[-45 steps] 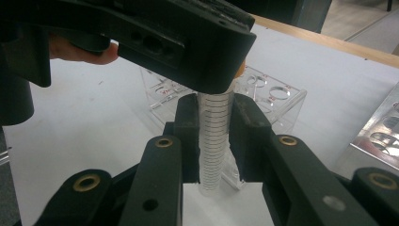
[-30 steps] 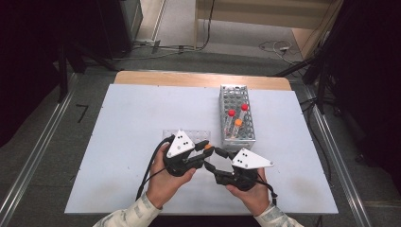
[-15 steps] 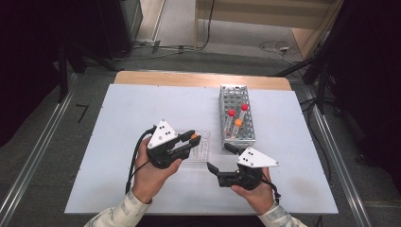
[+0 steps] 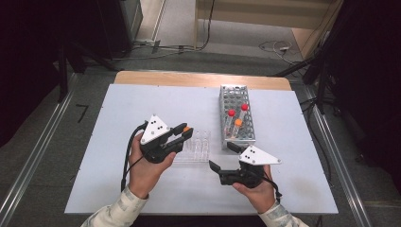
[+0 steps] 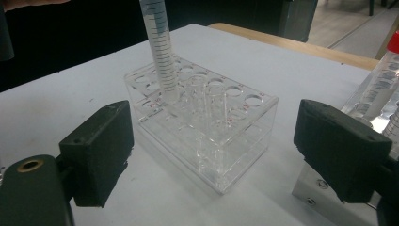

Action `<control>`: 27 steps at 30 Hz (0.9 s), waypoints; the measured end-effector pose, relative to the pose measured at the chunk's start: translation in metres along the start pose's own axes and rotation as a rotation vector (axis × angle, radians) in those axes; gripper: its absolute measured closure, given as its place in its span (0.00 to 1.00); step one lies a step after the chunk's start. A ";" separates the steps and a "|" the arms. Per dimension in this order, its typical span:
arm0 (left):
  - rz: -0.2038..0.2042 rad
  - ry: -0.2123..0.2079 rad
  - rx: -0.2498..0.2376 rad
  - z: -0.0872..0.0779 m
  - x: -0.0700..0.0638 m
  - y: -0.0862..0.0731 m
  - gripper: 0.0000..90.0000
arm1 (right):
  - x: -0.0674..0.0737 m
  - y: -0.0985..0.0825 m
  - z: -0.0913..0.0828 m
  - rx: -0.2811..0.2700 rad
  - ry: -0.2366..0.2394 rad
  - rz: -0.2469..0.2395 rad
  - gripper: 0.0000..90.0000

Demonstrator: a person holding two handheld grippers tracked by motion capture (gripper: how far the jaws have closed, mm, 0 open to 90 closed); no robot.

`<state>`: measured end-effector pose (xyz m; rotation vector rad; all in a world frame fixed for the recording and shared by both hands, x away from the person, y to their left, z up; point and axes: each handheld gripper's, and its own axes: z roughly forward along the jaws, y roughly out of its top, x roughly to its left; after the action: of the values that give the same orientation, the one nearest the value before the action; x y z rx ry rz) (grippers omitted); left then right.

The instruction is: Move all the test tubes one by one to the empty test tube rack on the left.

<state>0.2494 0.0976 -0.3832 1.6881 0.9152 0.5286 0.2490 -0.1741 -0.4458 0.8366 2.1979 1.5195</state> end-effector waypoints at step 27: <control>0.017 0.043 0.120 0.030 -0.002 -0.031 0.79 | -0.005 -0.001 0.001 0.019 -0.005 0.013 0.14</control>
<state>0.2604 0.0817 -0.4219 1.7997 0.9810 0.5315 0.2528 -0.1774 -0.4476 0.8614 2.2114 1.5028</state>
